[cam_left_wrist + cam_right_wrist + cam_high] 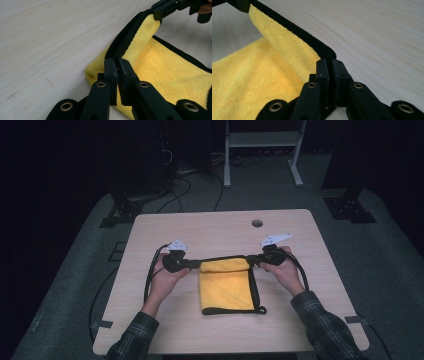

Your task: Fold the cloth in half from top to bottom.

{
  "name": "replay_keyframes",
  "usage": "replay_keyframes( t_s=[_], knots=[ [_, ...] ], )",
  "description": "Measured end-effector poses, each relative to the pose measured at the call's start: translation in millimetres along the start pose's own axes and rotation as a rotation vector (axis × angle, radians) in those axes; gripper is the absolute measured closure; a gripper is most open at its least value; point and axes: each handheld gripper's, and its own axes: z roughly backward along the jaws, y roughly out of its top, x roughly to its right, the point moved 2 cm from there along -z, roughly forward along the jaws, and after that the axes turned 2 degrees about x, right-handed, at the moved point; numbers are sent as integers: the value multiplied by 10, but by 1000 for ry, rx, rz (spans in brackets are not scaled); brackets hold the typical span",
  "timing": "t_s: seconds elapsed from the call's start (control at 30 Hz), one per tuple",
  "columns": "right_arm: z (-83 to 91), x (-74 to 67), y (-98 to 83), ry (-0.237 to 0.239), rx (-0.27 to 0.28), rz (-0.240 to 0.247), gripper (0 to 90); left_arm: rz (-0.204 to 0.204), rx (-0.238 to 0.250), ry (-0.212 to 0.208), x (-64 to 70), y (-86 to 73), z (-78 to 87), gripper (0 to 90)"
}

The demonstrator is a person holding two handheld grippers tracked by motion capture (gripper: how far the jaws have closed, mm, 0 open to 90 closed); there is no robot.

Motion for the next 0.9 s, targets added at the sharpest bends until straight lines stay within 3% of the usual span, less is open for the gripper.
replay_keyframes(
  t_s=[0.37, 0.77, 0.9],
  knots=[
    [151, -233, -162, 33, -10, 24, 839, 13, -14, -41, 178, -217, 96, 860],
    [400, -496, -318, 73, 27, 30, 838, -30, -4, -65, 442, -305, 281, 860],
    [446, -571, -427, 86, 9, 27, 835, -35, -35, -86, 534, -396, 264, 859]
  ],
)
